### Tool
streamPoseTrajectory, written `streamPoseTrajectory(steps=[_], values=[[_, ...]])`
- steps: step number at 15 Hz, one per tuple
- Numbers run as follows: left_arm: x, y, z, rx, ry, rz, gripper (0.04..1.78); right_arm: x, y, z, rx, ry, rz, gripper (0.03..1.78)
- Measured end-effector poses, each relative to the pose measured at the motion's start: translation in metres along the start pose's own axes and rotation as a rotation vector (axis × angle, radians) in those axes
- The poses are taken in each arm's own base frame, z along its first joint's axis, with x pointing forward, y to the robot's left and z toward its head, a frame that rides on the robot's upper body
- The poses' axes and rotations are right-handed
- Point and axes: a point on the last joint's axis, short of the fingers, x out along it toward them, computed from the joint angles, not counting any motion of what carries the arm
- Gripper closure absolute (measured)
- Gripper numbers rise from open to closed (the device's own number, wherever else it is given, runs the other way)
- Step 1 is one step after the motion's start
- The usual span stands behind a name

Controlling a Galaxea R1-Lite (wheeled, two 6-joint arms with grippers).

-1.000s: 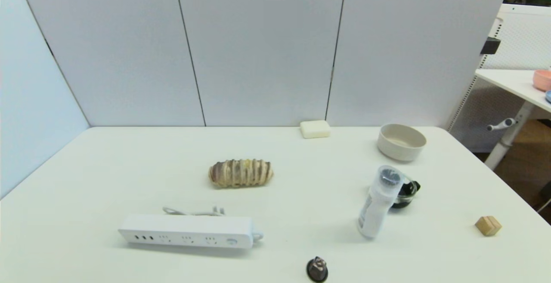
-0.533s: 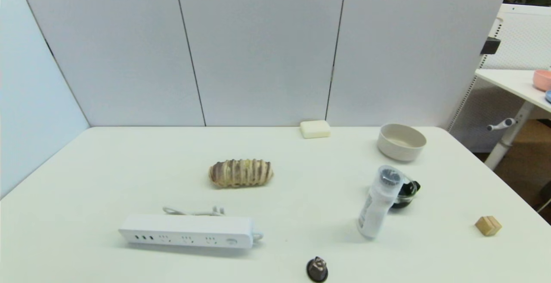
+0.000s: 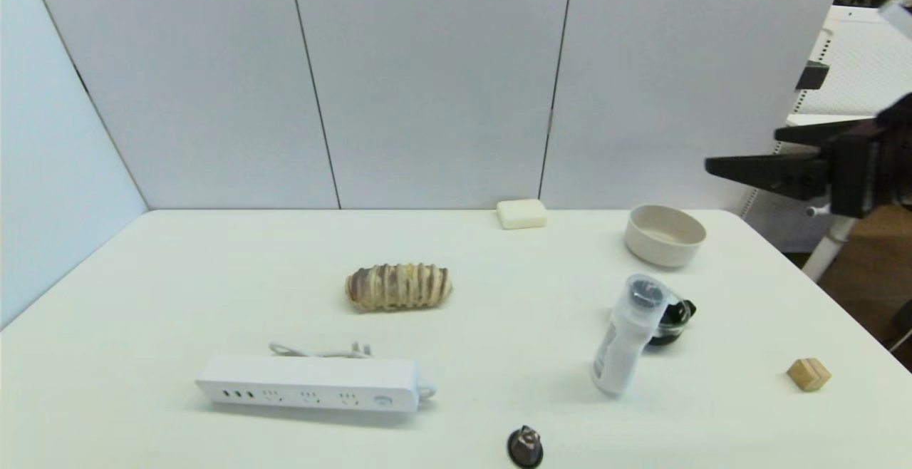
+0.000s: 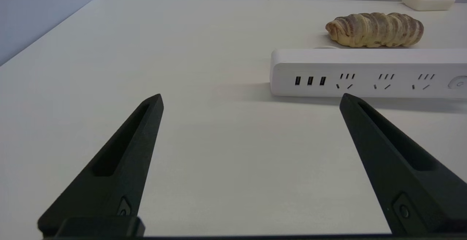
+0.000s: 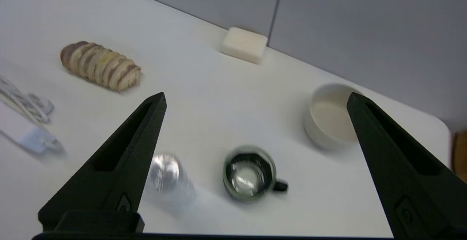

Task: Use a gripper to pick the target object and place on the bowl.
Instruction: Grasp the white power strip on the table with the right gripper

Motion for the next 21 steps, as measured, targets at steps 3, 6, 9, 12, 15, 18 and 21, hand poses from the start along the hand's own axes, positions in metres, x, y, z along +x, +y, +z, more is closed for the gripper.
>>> streamPoseTrajectory(steps=[3,6,9,12,15,18,21], values=[[0.0,0.0,0.0,0.0,0.0,0.0,0.11,0.058,0.01,0.015,-0.022,0.029,0.089,0.1],[0.0,0.0,0.0,0.0,0.0,0.0,0.11,0.104,0.029,0.021,-0.059,0.049,0.169,0.1],[0.0,0.0,0.0,0.0,0.0,0.0,0.11,0.134,0.058,0.019,-0.096,0.072,0.255,0.1],[0.0,0.0,0.0,0.0,0.0,0.0,0.11,0.152,0.091,0.012,-0.124,0.102,0.342,0.1],[0.0,0.0,0.0,0.0,0.0,0.0,0.11,0.157,0.127,0.006,-0.157,0.123,0.434,0.1],[0.0,0.0,0.0,0.0,0.0,0.0,0.11,0.158,0.164,0.002,-0.192,0.135,0.522,0.1],[0.0,0.0,0.0,0.0,0.0,0.0,0.11,0.162,0.194,-0.001,-0.22,0.147,0.589,0.1]])
